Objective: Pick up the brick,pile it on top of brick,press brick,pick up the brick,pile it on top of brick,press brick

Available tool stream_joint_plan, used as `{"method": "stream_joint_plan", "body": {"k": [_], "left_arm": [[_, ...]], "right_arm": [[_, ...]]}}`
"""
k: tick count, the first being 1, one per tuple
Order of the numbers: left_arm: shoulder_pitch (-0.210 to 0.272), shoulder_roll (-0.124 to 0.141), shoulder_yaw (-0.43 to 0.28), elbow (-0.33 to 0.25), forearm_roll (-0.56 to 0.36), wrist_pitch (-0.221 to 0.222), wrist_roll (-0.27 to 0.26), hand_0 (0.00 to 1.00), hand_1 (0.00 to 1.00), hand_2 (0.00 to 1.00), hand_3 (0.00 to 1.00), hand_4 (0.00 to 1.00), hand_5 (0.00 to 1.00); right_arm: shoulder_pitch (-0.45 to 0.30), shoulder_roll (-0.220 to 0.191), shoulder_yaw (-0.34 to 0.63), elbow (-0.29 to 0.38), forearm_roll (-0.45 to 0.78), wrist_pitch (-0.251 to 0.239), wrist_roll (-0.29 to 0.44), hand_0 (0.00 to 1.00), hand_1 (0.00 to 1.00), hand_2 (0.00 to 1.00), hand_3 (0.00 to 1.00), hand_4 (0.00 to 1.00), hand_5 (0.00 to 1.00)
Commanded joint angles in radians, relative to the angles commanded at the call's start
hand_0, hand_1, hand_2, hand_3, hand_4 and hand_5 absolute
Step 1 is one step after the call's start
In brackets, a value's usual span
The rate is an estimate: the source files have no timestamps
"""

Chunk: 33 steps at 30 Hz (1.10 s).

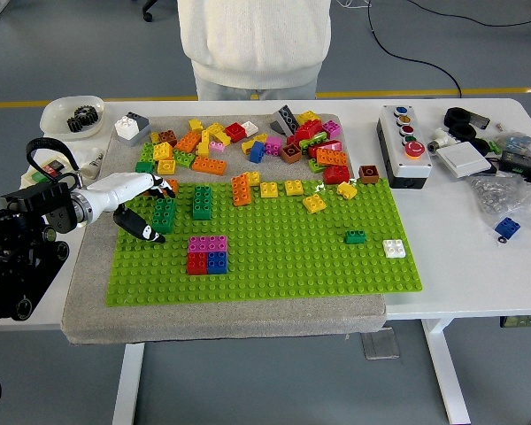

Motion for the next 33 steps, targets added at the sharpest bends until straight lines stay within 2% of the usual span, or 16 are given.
{"method": "stream_joint_plan", "body": {"k": [1,6,7,24,25,30,31,33], "left_arm": [[-0.002,0.0,0.001,0.003,0.0,0.002,0.0,0.864,0.734,0.644,0.661,0.986,0.208],[-0.006,0.002,0.002,0.008,0.0,0.007,-0.001,0.864,0.734,0.644,0.661,0.986,0.208],[-0.007,0.002,0.002,0.008,0.0,0.007,-0.001,0.848,0.722,0.615,0.629,0.976,0.214],[-0.019,-0.004,0.006,0.023,0.0,-0.005,0.007,0.826,0.711,0.582,0.59,0.946,0.22],[-0.021,-0.004,0.005,0.023,0.0,-0.007,0.008,0.794,0.703,0.576,0.578,0.931,0.226],[-0.025,-0.006,0.001,0.022,0.0,-0.01,0.013,0.794,0.703,0.576,0.578,0.931,0.226],[-0.025,-0.007,0.0,0.022,0.0,-0.01,0.014,0.762,0.666,0.55,0.555,0.908,0.227],[-0.025,-0.007,-0.001,0.022,0.0,-0.01,0.016,0.762,0.666,0.55,0.555,0.908,0.227]], "right_arm": [[0.001,0.0,-0.001,0.0,0.0,0.0,0.0,0.741,0.643,0.714,0.617,0.854,0.418],[0.002,0.0,-0.002,0.0,0.0,0.0,0.001,0.741,0.643,0.714,0.617,0.854,0.418],[0.002,0.0,-0.001,0.0,0.0,0.0,0.001,0.74,0.643,0.714,0.615,0.854,0.416],[0.004,-0.001,0.005,0.0,0.0,-0.001,0.0,0.742,0.643,0.714,0.616,0.855,0.415],[0.004,-0.001,0.005,0.0,0.0,-0.001,-0.001,0.742,0.643,0.714,0.617,0.855,0.414],[0.005,-0.001,0.005,0.0,0.0,-0.001,-0.001,0.742,0.643,0.714,0.617,0.855,0.414],[0.005,-0.001,0.004,0.0,0.0,-0.001,-0.001,0.742,0.643,0.714,0.617,0.855,0.413],[0.005,-0.001,0.004,0.0,0.0,-0.001,-0.001,0.742,0.643,0.714,0.617,0.855,0.413]]}}
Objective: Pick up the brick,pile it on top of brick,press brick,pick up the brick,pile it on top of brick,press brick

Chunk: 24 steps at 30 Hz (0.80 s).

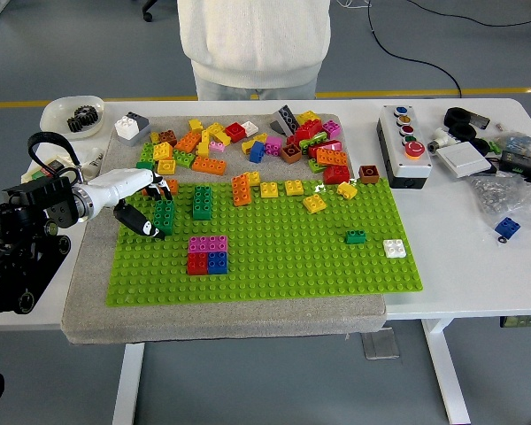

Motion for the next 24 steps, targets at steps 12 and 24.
{"method": "stream_joint_plan", "body": {"k": [12,24], "left_arm": [[0.006,-0.006,-0.014,-0.002,0.0,-0.003,0.008,0.713,0.605,0.527,0.539,0.822,0.225],[0.011,-0.006,-0.014,0.005,0.0,-0.006,0.007,0.711,0.597,0.528,0.544,0.82,0.234]], "right_arm": [[-0.001,0.0,0.004,0.0,0.0,0.0,-0.001,0.742,0.643,0.714,0.618,0.856,0.412],[-0.001,0.001,0.001,0.0,0.0,0.0,0.0,0.742,0.643,0.714,0.619,0.857,0.413]]}}
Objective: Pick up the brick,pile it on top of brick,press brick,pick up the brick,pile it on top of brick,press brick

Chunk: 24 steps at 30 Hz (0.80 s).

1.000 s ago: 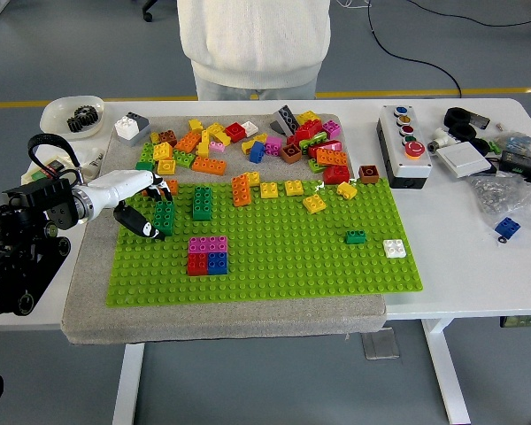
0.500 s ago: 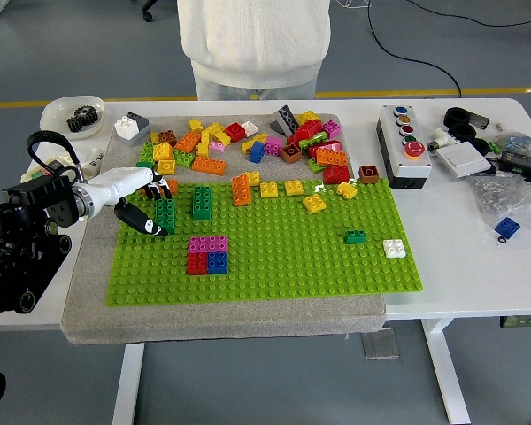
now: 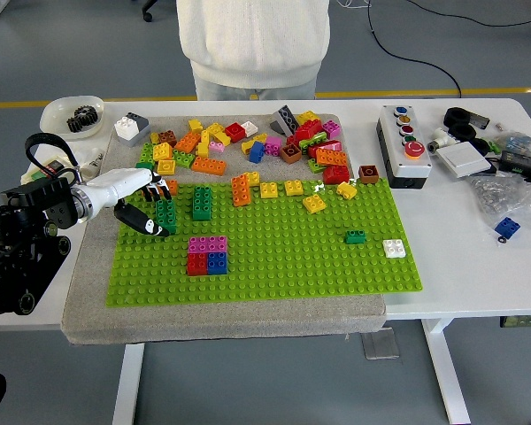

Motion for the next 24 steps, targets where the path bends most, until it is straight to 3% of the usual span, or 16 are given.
{"method": "stream_joint_plan", "body": {"k": [24], "left_arm": [[0.031,-0.005,-0.072,-0.019,0.0,0.011,-0.022,0.695,0.568,0.52,0.538,0.742,0.224]], "right_arm": [[-0.003,0.002,-0.002,0.0,0.0,-0.001,0.002,0.742,0.643,0.714,0.617,0.856,0.414]]}}
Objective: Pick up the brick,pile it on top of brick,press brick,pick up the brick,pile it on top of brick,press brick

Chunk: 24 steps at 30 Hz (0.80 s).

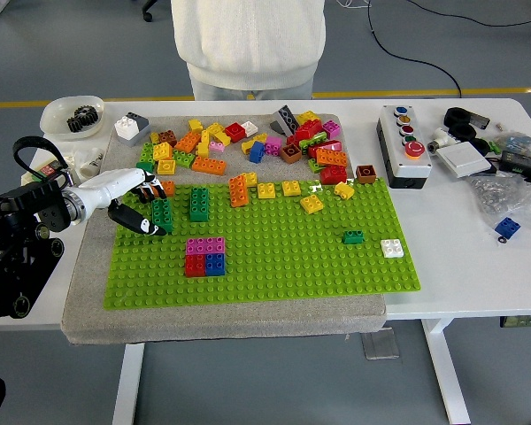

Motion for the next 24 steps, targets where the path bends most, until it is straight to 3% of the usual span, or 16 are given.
{"method": "stream_joint_plan", "body": {"k": [10,24], "left_arm": [[0.002,-0.001,-0.005,-0.001,0.0,0.011,-0.018,0.683,0.566,0.518,0.539,0.74,0.223],[0.01,0.004,-0.037,-0.072,0.0,-0.019,-0.015,0.668,0.563,0.517,0.538,0.714,0.212]], "right_arm": [[-0.001,0.0,0.002,0.0,0.0,0.0,-0.001,0.741,0.643,0.714,0.617,0.855,0.415],[0.0,0.0,0.005,0.0,0.0,-0.001,-0.002,0.742,0.643,0.714,0.617,0.855,0.415]]}}
